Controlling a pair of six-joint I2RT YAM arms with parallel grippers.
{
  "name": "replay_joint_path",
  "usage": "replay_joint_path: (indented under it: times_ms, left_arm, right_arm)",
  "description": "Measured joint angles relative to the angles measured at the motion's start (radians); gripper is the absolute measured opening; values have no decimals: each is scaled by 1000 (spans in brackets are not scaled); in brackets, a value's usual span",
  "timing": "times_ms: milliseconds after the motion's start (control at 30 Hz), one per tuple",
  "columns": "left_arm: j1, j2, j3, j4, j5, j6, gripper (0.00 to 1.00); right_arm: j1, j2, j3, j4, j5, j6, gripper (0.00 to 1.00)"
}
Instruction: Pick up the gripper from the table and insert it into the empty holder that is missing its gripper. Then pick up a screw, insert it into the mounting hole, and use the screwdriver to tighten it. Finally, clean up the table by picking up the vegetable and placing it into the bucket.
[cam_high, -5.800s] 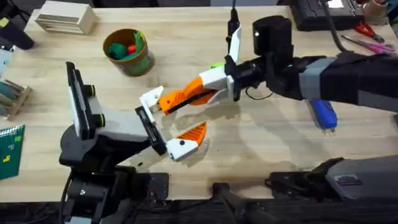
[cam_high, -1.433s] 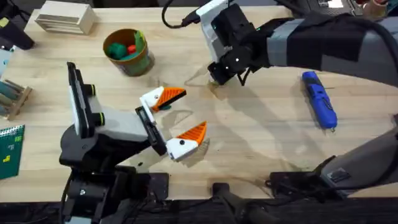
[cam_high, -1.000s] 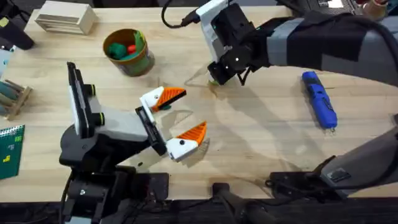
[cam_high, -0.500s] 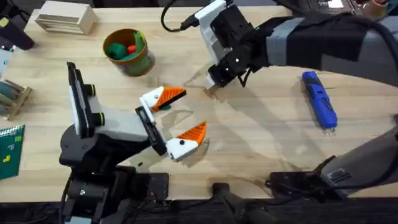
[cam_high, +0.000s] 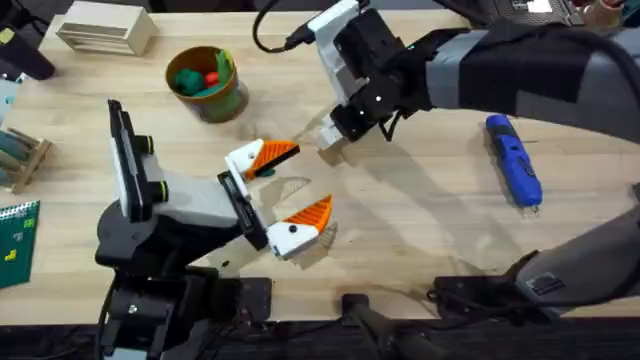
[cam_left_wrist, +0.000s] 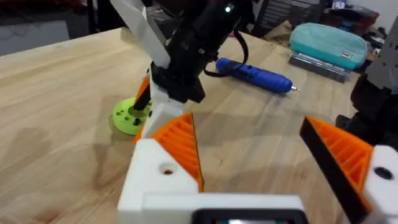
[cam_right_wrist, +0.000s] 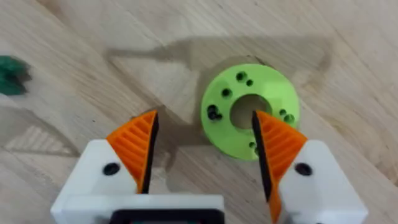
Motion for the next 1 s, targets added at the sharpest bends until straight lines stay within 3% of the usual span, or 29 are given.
replay_joint_path:
  times_ms: [200,1000]
  left_arm:
    - [0,0,0,0,0,0,987]
    - [0,0,0,0,0,0,987]
  right_arm:
    - [18,-16,0,8,-3,-1,459]
    - [2,-14,0,13,-3,0,397]
